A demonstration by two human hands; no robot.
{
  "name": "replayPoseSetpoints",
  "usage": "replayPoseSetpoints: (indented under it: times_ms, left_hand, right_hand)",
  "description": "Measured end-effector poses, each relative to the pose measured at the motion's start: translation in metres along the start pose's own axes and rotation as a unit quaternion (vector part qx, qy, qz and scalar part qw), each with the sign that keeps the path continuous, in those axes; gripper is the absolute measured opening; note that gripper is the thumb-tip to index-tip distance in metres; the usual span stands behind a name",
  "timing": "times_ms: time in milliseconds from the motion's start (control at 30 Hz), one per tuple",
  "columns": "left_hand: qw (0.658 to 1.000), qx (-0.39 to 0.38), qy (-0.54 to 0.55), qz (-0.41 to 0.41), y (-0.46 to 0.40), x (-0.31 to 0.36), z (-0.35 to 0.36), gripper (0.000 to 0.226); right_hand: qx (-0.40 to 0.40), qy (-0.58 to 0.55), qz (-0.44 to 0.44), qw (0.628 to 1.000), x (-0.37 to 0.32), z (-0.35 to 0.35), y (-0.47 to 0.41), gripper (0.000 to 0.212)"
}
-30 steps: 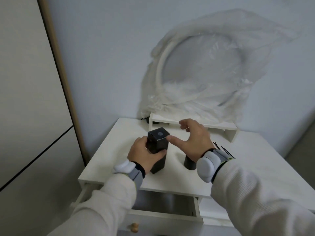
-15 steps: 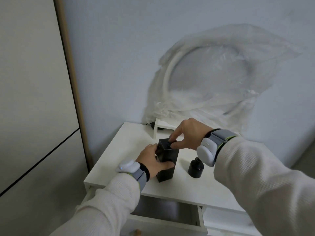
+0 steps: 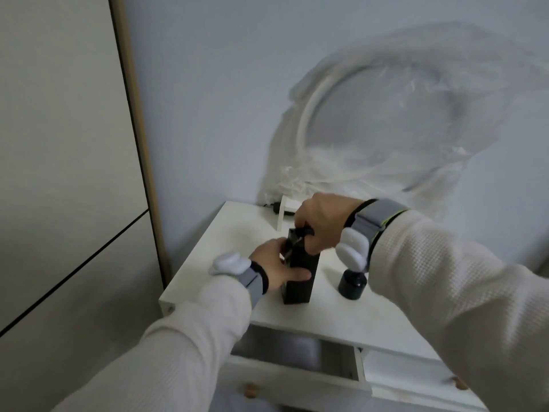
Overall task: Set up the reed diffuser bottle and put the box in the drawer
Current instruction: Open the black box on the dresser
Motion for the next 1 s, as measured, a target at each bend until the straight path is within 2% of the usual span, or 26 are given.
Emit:
replayPoseSetpoints:
  times_ms: [100, 200, 300, 433, 567, 667, 700, 767, 833, 900, 967, 1000]
  left_hand:
    - [1.0, -0.017, 0.007, 0.006, 0.003, 0.001, -0.002, 0.061]
    - [1.0, -0.018, 0.007, 0.004, 0.005, 0.002, -0.005, 0.062]
    - [1.0, -0.015, 0.012, -0.003, 0.004, 0.001, -0.005, 0.065]
    - [0.999, -0.021, 0.028, 0.004, 0.005, 0.002, -0.003, 0.064]
    - [0.999, -0.024, 0.028, 0.005, 0.003, 0.002, -0.004, 0.063]
    - [0.999, -0.021, 0.026, -0.002, 0.004, 0.002, -0.005, 0.064]
    - [0.999, -0.019, 0.026, -0.004, 0.004, 0.003, -0.006, 0.063]
    - [0.999, -0.019, 0.032, -0.006, 0.003, 0.003, -0.005, 0.063]
    - [0.999, -0.019, 0.042, -0.009, 0.003, 0.002, -0.004, 0.06]
    - [0.999, -0.029, 0.04, -0.006, 0.003, 0.001, -0.002, 0.056]
    - [0.999, -0.034, 0.029, 0.005, 0.002, 0.003, 0.0, 0.053]
    - [0.999, -0.031, 0.028, 0.008, 0.002, 0.004, 0.001, 0.051]
  right_hand:
    - [0.119, -0.095, 0.014, 0.988, 0.012, -0.005, 0.002, 0.016]
    - [0.197, -0.256, 0.108, 0.94, 0.043, 0.008, -0.001, 0.012]
    - [0.245, -0.308, 0.202, 0.897, 0.064, 0.032, 0.001, 0.025]
    - [0.202, -0.292, 0.145, 0.923, 0.05, 0.04, 0.005, 0.005]
    - [0.124, -0.314, 0.081, 0.938, 0.038, 0.025, 0.015, 0.024]
    - [0.023, -0.316, 0.048, 0.947, 0.029, 0.022, 0.022, 0.056]
    - [0.011, -0.311, 0.047, 0.949, 0.029, 0.022, 0.023, 0.064]
    - [0.076, -0.31, 0.072, 0.945, 0.036, 0.022, 0.021, 0.062]
    - [0.209, -0.31, 0.131, 0.918, 0.045, 0.021, 0.021, 0.048]
    - [0.29, -0.265, 0.183, 0.901, 0.046, 0.022, 0.02, 0.032]
    - [0.289, -0.245, 0.182, 0.907, 0.039, 0.023, 0.014, 0.029]
    - [0.269, -0.272, 0.167, 0.909, 0.035, 0.025, 0.011, 0.032]
Point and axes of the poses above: each hand's wrist, its own y-axis away from the middle knuckle, its own z-axis out of the palm, x = y × z, the point moved 4 cm from there along -y, towards the middle knuckle, and after that the axes turned 1 degree about z, right-handed, at the moved point
